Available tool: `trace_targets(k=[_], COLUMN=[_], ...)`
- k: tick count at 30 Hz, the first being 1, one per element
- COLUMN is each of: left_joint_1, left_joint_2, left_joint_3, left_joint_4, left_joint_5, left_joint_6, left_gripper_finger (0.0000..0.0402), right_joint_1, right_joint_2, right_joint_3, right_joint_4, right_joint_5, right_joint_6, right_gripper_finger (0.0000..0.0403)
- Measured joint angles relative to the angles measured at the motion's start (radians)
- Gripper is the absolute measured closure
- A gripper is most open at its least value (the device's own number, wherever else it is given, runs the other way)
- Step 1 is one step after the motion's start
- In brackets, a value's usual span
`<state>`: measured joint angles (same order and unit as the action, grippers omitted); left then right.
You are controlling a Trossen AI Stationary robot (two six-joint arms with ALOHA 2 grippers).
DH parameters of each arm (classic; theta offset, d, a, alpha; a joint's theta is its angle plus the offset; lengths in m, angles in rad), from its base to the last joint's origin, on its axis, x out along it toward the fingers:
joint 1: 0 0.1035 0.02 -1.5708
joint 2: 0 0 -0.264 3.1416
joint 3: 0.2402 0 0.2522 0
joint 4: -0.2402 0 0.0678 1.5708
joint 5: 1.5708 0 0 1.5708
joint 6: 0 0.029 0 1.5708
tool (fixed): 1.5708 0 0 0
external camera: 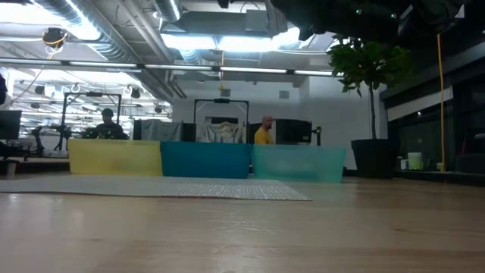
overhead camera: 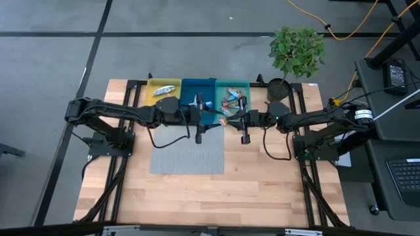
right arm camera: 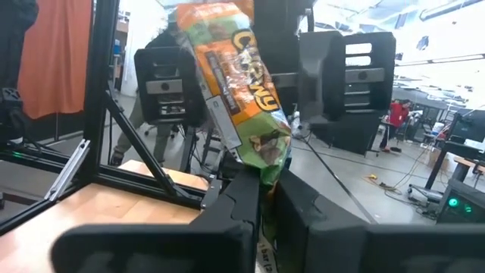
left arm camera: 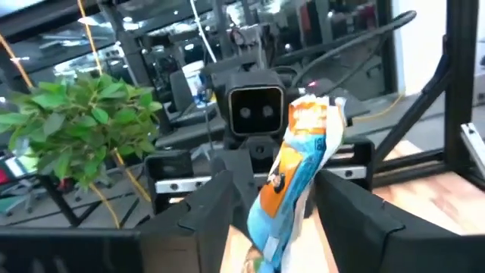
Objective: Pick and place Granola Bars by type
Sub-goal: Put the orange granola bar into the yellow bin
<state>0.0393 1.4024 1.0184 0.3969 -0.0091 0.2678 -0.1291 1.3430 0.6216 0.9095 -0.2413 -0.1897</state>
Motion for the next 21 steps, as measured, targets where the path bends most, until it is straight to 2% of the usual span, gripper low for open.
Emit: trace_targets(k=[4, 10, 13, 18, 21], left_joint_1=[0.004, 0.003, 0.003, 0.003, 0.003], left_joint_2=[0.005, 0.011, 0.011, 0.011, 0.011], left_joint_3=[0.0, 0.0, 0.0, 0.0, 0.0], left_joint_4=[0.009, 0.014, 0.014, 0.016, 0.016], left_joint_5=[0.024, 0.029, 0.029, 0.029, 0.029], left_joint_6=[-0.003, -0.011, -0.011, -0.011, -0.011], left_gripper_finger=[0.0245, 0.0266, 0.0281, 0.0321, 0.0355], right_joint_1=[0.0, 0.0, 0.0, 0.0, 0.0], right_joint_2=[0.0, 0.0, 0.0, 0.0, 0.0], right_joint_3=[0.0, 0.0, 0.0, 0.0, 0.0], right_joint_4=[0.0, -0.001, -0.001, -0.001, -0.001], right_joint_5=[0.0, 0.0, 0.0, 0.0, 0.0], right_joint_6=[0.0, -0.001, -0.001, -0.001, -0.001], right_gripper_finger=[0.0383, 0.0367, 0.0373, 0.0382, 0.0367])
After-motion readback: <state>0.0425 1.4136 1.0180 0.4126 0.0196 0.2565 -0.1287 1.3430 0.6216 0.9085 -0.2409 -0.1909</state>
